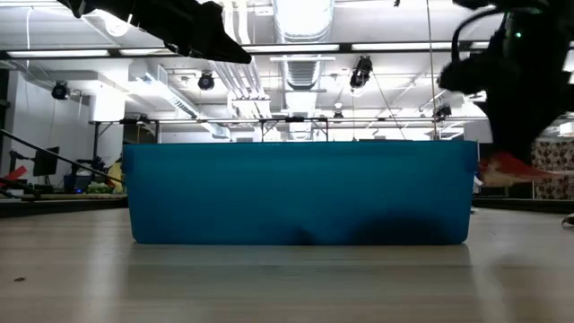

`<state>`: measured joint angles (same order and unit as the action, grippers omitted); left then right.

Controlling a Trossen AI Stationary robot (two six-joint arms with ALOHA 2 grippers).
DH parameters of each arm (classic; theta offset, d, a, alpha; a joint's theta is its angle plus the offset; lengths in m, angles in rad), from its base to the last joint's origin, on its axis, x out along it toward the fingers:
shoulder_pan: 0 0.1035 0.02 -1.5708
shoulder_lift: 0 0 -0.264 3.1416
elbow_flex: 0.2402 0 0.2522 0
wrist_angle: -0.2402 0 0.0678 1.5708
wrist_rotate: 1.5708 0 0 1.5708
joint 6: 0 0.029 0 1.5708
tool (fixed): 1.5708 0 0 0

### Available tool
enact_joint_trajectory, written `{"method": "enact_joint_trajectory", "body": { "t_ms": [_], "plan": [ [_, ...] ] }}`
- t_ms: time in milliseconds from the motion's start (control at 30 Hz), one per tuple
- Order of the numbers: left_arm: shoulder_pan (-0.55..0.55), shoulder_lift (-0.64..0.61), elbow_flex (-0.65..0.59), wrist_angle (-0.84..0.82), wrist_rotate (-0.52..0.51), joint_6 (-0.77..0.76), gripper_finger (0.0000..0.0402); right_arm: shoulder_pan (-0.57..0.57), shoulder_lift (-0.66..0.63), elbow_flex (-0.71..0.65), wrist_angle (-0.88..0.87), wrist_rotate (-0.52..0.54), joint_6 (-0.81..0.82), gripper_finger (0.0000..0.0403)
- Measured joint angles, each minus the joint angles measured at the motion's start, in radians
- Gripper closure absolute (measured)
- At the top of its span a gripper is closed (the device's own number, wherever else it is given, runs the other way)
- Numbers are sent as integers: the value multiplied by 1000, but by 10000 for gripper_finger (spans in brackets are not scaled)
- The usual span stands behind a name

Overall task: Sort candy
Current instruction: Put the red chocolate into the orange bin

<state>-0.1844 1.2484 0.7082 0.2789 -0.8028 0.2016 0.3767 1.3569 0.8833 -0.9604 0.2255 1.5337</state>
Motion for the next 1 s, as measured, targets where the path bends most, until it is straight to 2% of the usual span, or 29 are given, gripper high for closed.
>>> {"method": "enact_joint_trajectory", "body": {
  "t_ms": [133, 267, 467, 667, 767, 833, 1000],
  "plan": [
    [0, 0, 0, 5, 0, 0, 258, -2, -73, 0, 2, 156, -36, 392],
    [0, 0, 0, 35, 0, 22, 258, -20, -147, 1, 41, 259, -144, 392],
    [1, 0, 0, 80, 0, 27, 258, -79, -225, -5, 188, 443, -407, 391],
    [3, 0, 0, 116, 0, 48, 258, -230, -211, -6, 372, 557, -684, 391],
    [3, 0, 0, 134, 0, 52, 258, -329, -173, -13, 478, 552, -804, 391],
    [3, -1, 0, 143, 0, 52, 258, -388, -151, -13, 493, 494, -847, 390],
    [3, -1, 0, 142, 0, 78, 258, -482, -110, -18, 420, 192, -833, 390]
  ]
}}
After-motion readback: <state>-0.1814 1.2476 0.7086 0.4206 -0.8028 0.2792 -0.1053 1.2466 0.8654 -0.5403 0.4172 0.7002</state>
